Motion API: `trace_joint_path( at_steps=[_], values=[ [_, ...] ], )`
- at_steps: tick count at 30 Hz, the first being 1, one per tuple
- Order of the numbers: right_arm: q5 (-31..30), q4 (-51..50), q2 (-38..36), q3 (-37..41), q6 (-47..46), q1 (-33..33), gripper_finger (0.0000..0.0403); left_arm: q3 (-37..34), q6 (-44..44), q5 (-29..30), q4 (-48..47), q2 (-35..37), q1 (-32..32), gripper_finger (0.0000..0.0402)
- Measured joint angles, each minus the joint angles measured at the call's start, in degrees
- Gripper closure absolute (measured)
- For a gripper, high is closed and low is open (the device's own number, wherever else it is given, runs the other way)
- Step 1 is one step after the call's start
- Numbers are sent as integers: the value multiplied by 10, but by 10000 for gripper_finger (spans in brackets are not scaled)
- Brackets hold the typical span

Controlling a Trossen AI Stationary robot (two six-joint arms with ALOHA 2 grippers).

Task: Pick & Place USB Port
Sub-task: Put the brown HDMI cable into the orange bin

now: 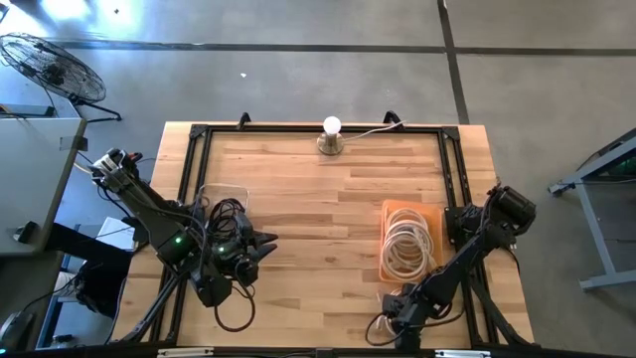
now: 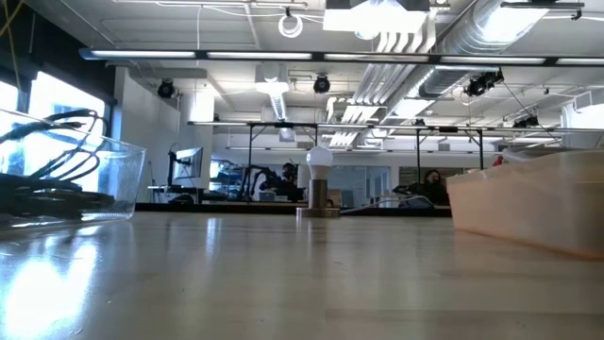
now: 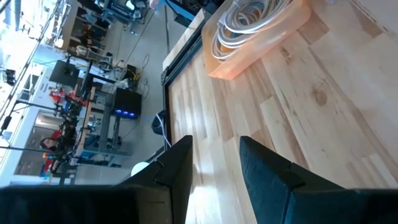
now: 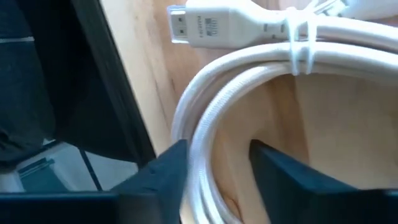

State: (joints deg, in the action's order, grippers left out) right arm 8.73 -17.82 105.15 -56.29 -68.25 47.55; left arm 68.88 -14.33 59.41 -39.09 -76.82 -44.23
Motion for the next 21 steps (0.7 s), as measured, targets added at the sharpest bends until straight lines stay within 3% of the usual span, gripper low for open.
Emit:
trace_joint_path(
  at_steps=[7, 16, 21],
  values=[
    [18, -5, 3, 2, 18, -6, 384, 0, 0, 1, 0, 0, 0, 273],
    [7, -7, -11, 0, 27, -5, 390, 0, 7, 1, 0, 0, 0, 273],
    [-10, -21, -13, -50, 72, 1, 395, 0, 7, 2, -1, 0, 0, 273]
  ],
)
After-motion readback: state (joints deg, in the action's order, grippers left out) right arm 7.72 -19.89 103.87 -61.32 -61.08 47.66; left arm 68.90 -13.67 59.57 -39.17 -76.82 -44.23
